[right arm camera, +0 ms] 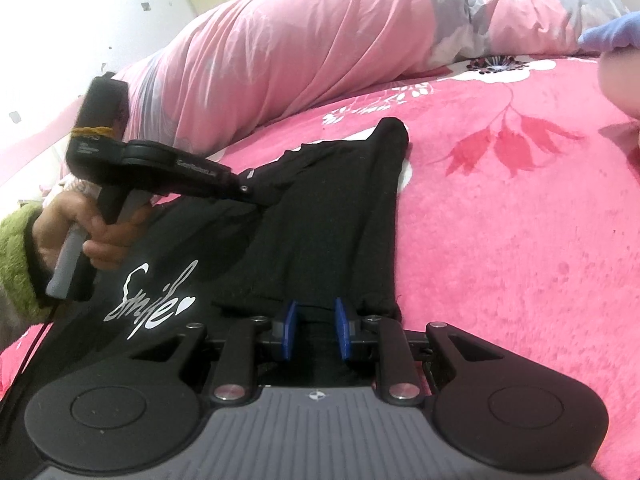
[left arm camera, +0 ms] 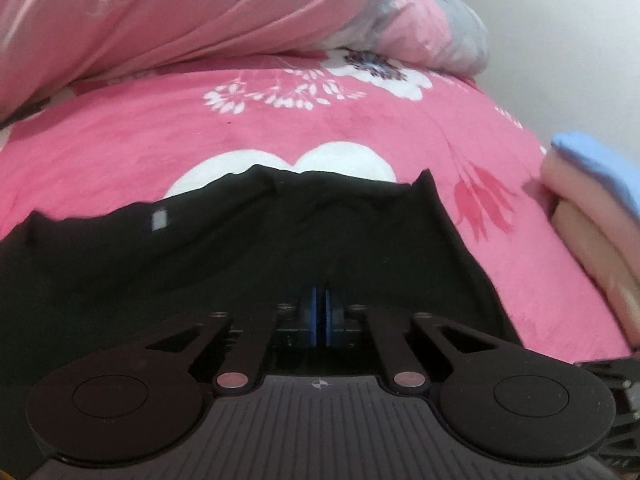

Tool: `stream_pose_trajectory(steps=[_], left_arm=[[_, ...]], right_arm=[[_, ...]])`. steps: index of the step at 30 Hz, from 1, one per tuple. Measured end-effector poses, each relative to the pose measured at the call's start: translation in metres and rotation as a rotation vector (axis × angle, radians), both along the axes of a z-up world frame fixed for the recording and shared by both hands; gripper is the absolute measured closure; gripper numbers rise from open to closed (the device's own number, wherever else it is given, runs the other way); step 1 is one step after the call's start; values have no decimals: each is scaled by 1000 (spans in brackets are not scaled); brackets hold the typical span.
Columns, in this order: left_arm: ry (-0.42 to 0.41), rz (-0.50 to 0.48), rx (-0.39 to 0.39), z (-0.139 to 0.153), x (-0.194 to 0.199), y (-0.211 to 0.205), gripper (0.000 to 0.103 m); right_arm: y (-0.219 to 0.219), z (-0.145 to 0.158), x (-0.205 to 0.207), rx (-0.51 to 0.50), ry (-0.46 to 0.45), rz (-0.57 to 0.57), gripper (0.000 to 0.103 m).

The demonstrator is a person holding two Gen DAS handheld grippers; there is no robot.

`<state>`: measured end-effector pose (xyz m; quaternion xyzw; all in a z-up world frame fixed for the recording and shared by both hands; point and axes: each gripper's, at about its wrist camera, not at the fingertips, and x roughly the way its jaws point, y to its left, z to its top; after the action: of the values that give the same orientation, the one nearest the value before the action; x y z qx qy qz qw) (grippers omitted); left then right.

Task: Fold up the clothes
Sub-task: 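Grasp the shirt with the left gripper while the right gripper holds the folded edge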

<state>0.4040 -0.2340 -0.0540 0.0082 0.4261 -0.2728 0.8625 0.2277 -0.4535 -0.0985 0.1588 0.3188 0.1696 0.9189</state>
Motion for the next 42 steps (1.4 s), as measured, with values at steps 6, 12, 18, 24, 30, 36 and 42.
stream_pose_trajectory(steps=[6,12,18,24,30,36,42], left_arm=[[62,66,-3,9,-8,16,102],[65,77,43,-4,-3,16,100],[-128,49,51,15,-23,24,85],[-451,-390,140,28,-109,5,81],[-574,-713,374,-18,-163,-39,77],[-576,-664,383,-18,-157,-40,77],[-557,-684,421,-22,-158,-36,77]], right_arm=[[-1,0,0,3,0,1,81],[-4,-1,1,19,3,0,80],[-14,1,-2,91,-25,-1,79],[-43,4,-6,259,-73,-74,78],[-49,-2,1,287,-31,-103,78],[-53,-5,2,308,-20,-113,78],[-54,-6,3,308,-13,-115,78]])
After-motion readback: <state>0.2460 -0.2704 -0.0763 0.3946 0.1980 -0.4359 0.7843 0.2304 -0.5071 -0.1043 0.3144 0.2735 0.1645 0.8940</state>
